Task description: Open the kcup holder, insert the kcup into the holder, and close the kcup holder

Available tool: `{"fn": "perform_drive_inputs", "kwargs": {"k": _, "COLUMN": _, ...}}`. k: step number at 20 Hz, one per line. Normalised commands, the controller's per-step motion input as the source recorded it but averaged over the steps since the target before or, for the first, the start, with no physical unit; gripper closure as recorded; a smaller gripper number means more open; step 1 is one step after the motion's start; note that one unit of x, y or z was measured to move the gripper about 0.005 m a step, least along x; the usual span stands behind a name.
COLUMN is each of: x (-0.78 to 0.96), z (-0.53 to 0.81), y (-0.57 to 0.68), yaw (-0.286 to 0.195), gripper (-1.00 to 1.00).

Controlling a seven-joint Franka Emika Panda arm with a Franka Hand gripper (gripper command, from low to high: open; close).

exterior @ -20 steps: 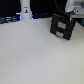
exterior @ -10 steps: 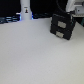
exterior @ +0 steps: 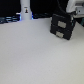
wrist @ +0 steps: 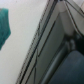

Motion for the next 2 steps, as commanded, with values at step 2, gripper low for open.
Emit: {"fn": "perform_drive_inputs", "kwargs": {"k": 2, "x": 0.01, "z": -0.11, "y": -0.07, "yaw": -0.064, "gripper": -1.00}}
